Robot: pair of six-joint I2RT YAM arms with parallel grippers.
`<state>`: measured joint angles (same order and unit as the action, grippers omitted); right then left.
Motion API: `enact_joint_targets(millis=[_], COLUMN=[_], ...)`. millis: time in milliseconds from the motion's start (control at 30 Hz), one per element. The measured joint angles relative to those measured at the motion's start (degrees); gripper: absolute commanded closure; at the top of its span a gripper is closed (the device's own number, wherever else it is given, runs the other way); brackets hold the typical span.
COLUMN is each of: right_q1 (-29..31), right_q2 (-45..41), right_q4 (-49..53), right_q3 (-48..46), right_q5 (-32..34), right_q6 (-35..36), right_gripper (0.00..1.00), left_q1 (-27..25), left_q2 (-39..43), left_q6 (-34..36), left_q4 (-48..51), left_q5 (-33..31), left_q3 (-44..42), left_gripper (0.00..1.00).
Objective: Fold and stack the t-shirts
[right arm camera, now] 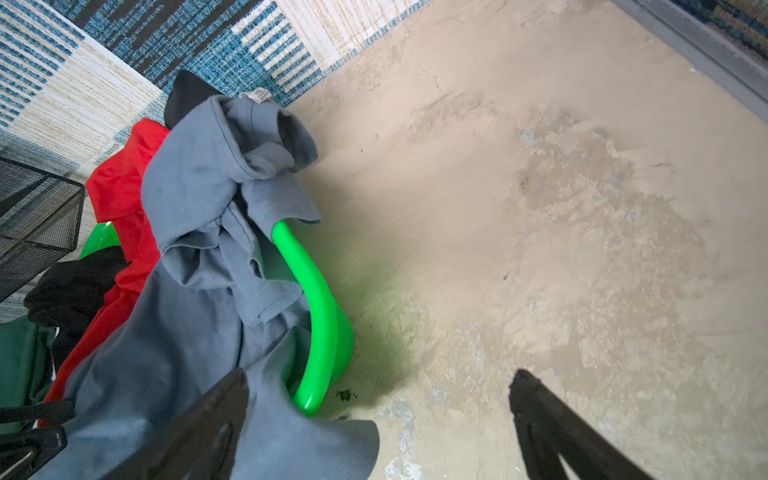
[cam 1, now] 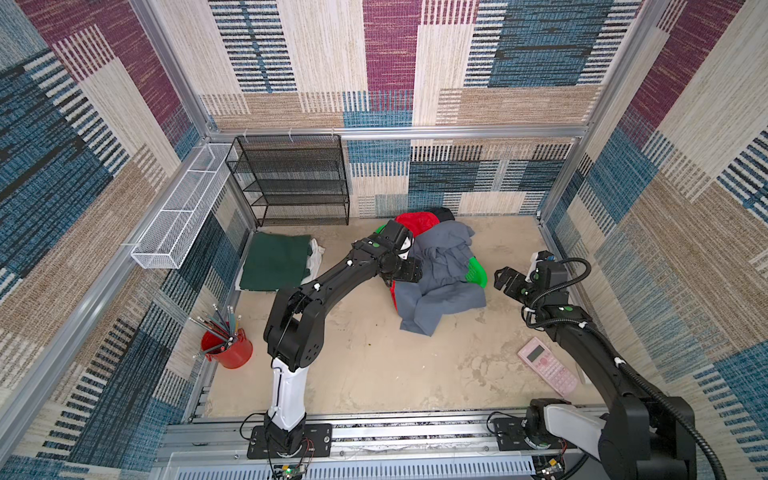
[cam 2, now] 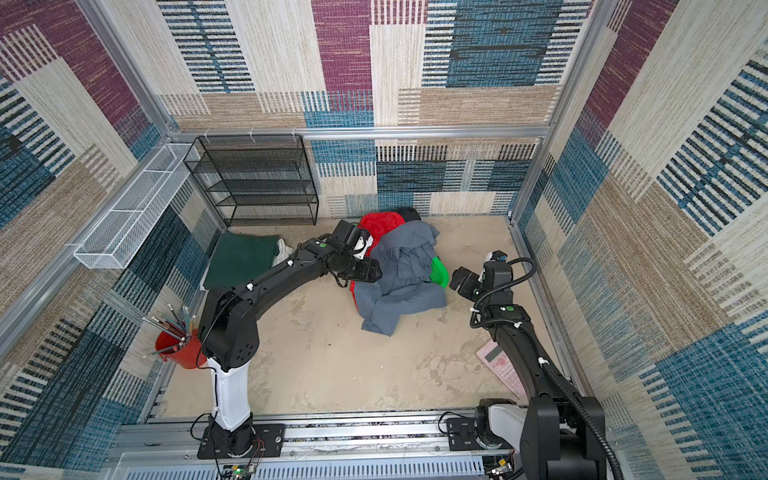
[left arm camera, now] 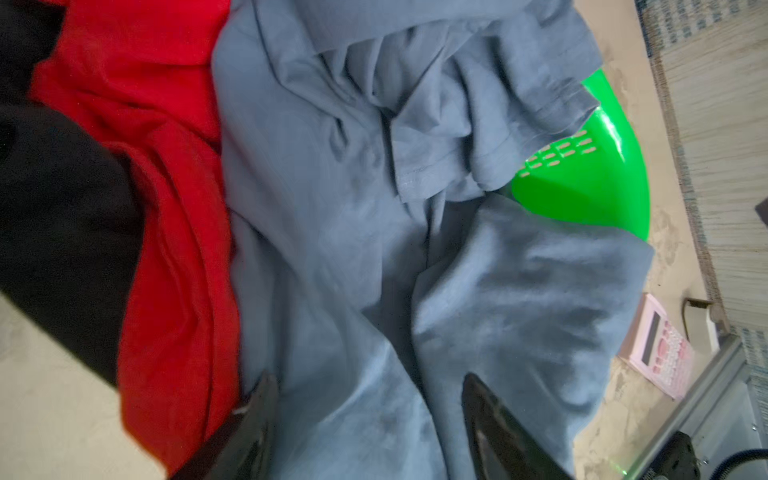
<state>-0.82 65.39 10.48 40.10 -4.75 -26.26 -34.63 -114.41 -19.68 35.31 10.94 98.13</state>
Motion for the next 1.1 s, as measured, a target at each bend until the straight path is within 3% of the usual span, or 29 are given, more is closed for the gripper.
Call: enact_joint_targets(millis=[167,333,667,833,1100], right_q1=[0.0,0.0,0.0,0.0,0.0], right_q2=[0.9,1.1,1.7,1.7,2.7], right_q4=[0.5,0.6,0.7,0.8,0.9], right_q3=[0.0,0.0,0.0,-0.3,-1.0], right_q5=[-0.2,-0.7,-2.4,-2.7,-2.4], right_q6=[0.0,0.0,-0.7,-0.7,-0.7], right_gripper=[0.01,0.01,0.01,0.01,0.01], left_q1=[-0.8,-1.0,-1.2,-1.5,-1.6], left_q2=[1.8,2.2,0.2,0.3,0.5], left_q6=[0.0,0.0,-0.1,-0.1,-0.1], left_q4=[0.1,0.0,-0.1,0.7,0.7], left_q5=[-3.6,-6.1,-5.6,-3.7,-1.5], left_q3=[-1.9,-2.7,-1.1,0.8,1.3], left_gripper=[0.33,0.46,0.77,0.99,1.00])
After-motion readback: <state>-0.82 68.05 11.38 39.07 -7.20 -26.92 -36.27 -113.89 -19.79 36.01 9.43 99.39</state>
